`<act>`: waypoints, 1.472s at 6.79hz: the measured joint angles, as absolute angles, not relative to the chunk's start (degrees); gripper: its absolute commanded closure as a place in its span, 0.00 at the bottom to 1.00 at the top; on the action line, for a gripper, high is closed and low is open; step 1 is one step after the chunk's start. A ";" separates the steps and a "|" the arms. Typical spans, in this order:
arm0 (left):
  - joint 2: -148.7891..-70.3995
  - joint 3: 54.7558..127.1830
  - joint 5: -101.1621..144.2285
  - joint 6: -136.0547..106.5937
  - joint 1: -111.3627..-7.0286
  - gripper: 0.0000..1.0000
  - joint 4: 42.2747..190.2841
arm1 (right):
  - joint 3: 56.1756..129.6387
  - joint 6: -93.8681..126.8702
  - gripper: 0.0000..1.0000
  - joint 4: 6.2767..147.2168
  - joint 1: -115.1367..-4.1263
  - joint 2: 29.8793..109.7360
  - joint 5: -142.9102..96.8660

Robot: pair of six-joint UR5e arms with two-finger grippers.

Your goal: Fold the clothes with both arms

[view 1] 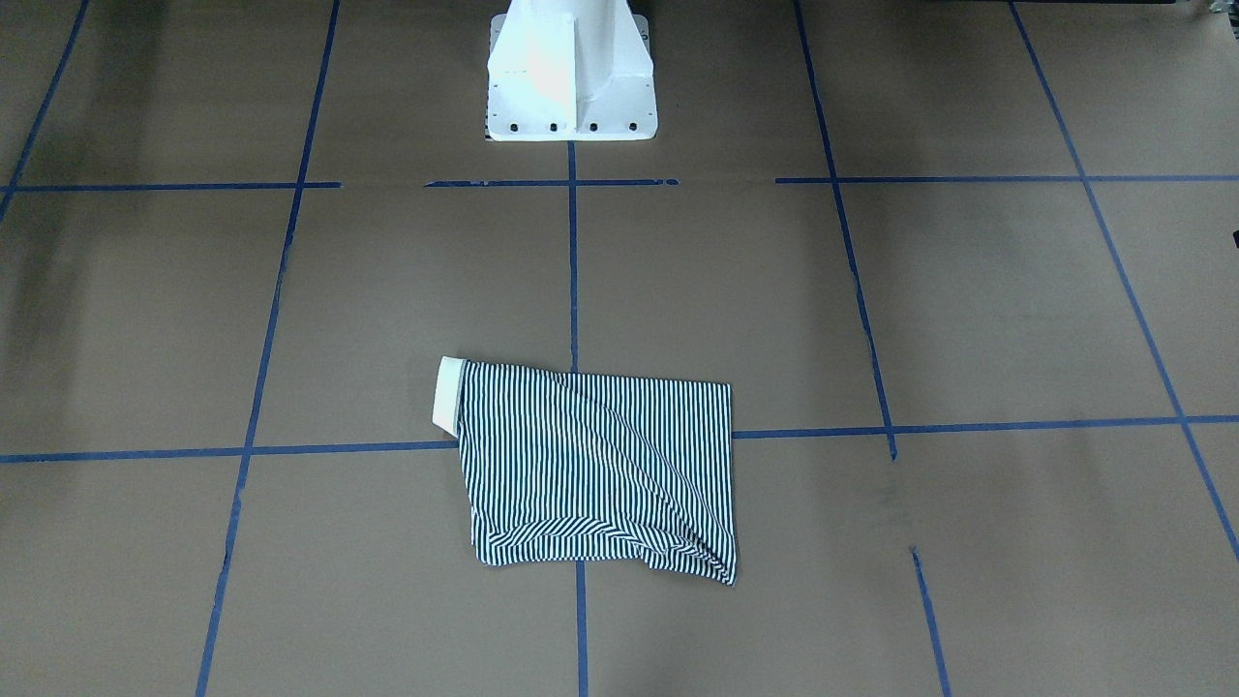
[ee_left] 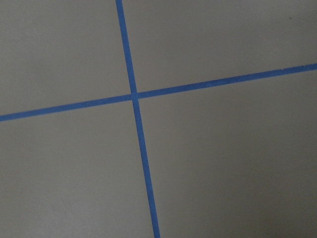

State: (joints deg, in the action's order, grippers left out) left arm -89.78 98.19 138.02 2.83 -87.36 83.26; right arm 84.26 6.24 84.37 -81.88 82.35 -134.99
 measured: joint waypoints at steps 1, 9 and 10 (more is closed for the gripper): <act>-89.92 98.28 138.75 2.97 -88.26 0.00 83.45 | 85.50 6.26 0.00 84.27 -82.03 83.32 -134.84; -89.13 95.59 139.45 3.25 -88.77 0.00 84.53 | 86.70 6.58 0.00 83.83 -82.92 85.12 -133.89; -89.02 95.13 139.37 3.34 -88.77 0.00 85.11 | 86.82 6.23 0.00 83.81 -82.89 85.17 -132.55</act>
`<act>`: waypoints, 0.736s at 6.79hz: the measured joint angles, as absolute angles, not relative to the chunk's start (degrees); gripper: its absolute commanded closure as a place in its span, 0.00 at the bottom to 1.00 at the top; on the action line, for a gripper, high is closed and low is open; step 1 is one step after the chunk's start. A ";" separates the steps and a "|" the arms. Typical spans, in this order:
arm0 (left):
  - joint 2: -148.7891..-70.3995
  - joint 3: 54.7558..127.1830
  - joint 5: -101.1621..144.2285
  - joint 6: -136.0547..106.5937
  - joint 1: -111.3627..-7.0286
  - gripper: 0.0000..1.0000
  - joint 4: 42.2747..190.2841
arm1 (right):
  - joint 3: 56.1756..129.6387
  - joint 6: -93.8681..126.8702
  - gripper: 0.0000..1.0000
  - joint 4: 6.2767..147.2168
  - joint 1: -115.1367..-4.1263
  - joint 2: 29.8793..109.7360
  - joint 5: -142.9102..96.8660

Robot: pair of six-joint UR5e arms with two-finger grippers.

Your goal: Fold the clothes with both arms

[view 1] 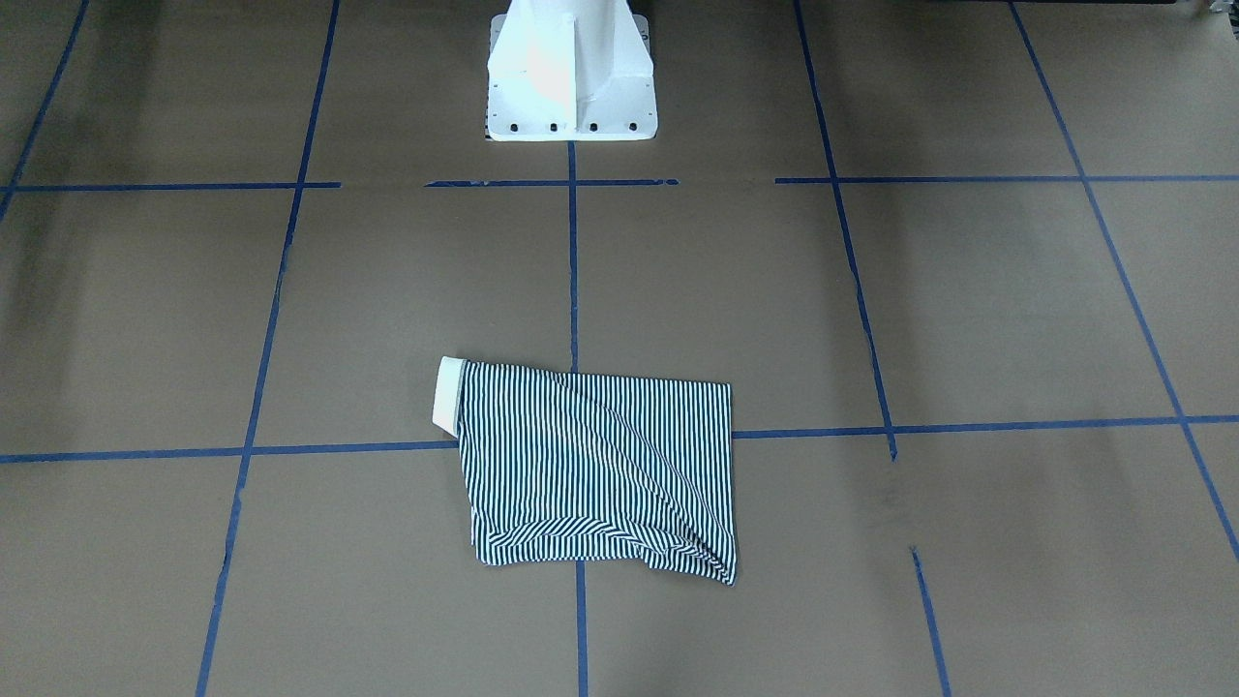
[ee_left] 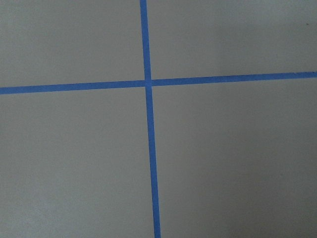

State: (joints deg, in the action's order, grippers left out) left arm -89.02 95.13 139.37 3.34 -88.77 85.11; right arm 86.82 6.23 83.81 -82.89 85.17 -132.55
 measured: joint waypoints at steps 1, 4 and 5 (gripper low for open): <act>-88.95 94.79 139.34 3.38 -88.77 0.00 86.02 | 86.91 5.95 0.00 83.86 -82.90 85.08 -131.44; -89.13 94.60 139.47 3.40 -88.77 0.00 86.97 | 86.98 4.84 0.00 84.48 -82.83 84.69 -130.80; -89.25 94.68 139.48 3.37 -88.77 0.00 86.98 | 86.98 4.61 0.00 84.54 -82.81 84.79 -130.95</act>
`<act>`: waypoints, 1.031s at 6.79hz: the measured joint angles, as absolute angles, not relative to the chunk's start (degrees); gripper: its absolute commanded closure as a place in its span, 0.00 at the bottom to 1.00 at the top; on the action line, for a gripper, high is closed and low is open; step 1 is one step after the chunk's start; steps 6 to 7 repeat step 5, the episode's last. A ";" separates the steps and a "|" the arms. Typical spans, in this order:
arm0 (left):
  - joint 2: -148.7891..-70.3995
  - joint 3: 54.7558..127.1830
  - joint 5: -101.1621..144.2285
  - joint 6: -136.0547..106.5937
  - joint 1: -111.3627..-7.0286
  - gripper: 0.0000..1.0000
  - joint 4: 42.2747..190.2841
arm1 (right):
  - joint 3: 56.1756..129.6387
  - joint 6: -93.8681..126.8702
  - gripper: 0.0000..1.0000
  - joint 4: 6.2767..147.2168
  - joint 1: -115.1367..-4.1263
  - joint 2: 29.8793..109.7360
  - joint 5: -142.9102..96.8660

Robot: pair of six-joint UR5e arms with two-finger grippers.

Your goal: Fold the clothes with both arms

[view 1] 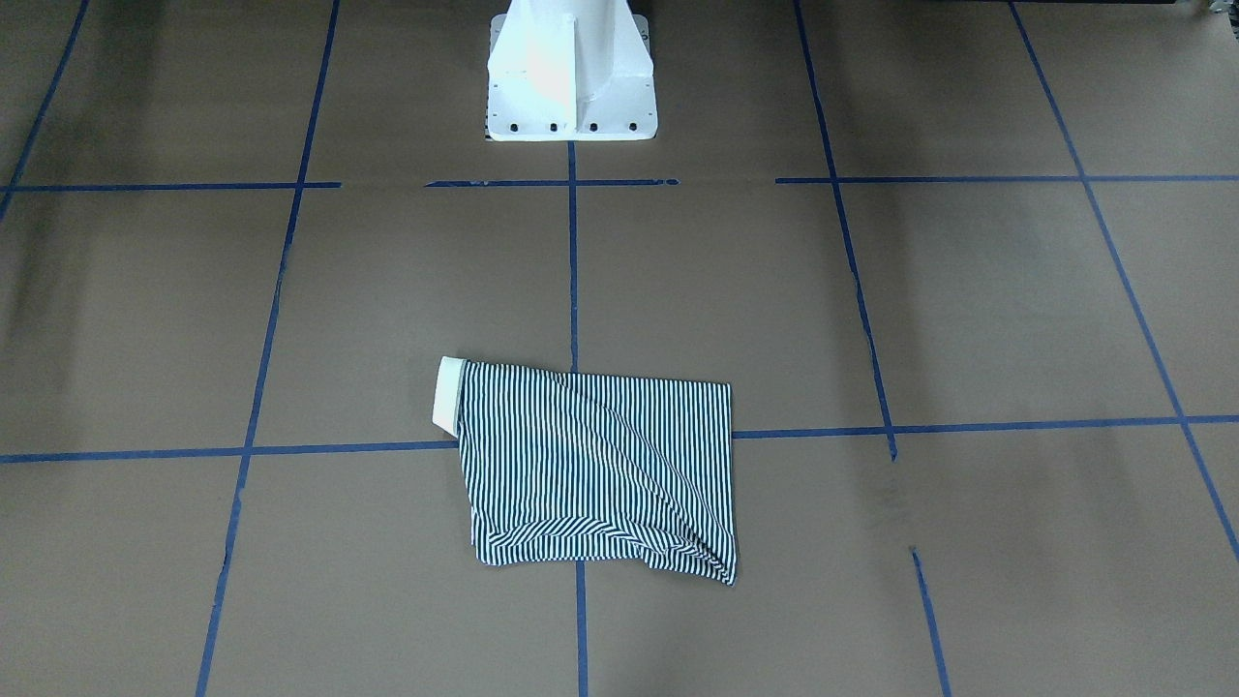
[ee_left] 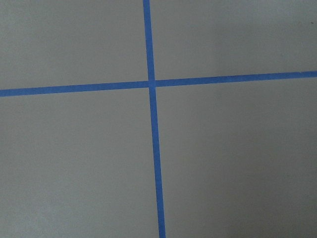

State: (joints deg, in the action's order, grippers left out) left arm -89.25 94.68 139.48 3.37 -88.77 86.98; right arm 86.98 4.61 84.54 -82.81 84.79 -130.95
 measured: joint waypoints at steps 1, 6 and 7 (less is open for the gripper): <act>-89.50 94.77 139.46 3.35 -88.76 0.00 86.93 | 87.04 4.53 0.00 84.44 -82.81 85.03 -131.25; -90.02 95.70 139.33 3.34 -88.75 0.00 86.74 | 87.26 4.85 0.00 83.99 -82.80 85.20 -131.90; -90.02 95.70 139.33 3.34 -88.75 0.00 86.74 | 87.26 4.85 0.00 83.99 -82.80 85.20 -131.90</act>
